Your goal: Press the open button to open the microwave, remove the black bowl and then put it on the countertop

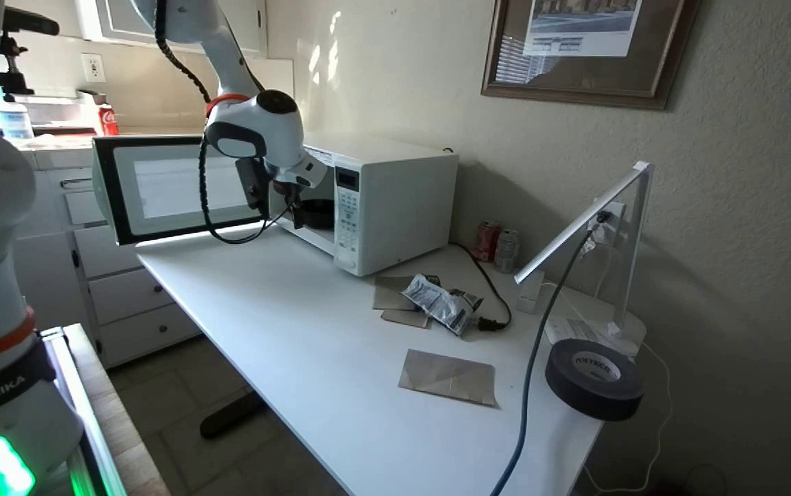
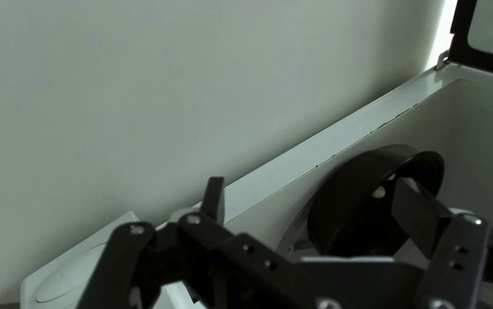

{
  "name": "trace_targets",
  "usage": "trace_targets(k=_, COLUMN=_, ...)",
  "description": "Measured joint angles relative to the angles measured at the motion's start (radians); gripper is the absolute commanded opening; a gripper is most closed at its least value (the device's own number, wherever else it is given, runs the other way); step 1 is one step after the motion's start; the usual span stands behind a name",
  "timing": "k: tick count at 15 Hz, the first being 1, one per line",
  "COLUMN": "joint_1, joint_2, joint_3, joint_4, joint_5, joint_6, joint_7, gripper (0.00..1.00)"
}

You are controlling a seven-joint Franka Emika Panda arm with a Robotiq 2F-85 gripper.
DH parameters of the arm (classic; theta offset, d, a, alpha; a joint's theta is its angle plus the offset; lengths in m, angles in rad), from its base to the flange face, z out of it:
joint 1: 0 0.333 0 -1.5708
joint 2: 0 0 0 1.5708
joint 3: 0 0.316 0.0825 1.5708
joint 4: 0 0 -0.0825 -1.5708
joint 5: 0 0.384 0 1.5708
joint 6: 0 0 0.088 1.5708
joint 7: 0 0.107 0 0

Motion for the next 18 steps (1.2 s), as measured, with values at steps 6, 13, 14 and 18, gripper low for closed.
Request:
trace_targets(k=6, joint_1=-0.002, joint_2=0.085, joint_3=0.049, joint_4=0.13, joint_5=0.165, joint_6=0.098, joint_7=-0.053, gripper=1.0)
trace_targets(k=13, joint_1=-0.002, joint_2=0.179, joint_3=0.071, joint_4=0.249, joint_5=0.273, joint_6=0.101, joint_7=-0.166, gripper=1.0)
trace_targets(k=14, joint_1=-0.002, joint_2=0.194, joint_3=0.072, joint_4=0.266, joint_5=0.293, joint_6=0.101, joint_7=-0.194, gripper=1.0)
trace_targets(k=18, joint_1=-0.002, joint_2=0.254, joint_3=0.074, joint_4=0.359, joint_5=0.405, joint_6=0.101, joint_7=-0.338, gripper=1.0)
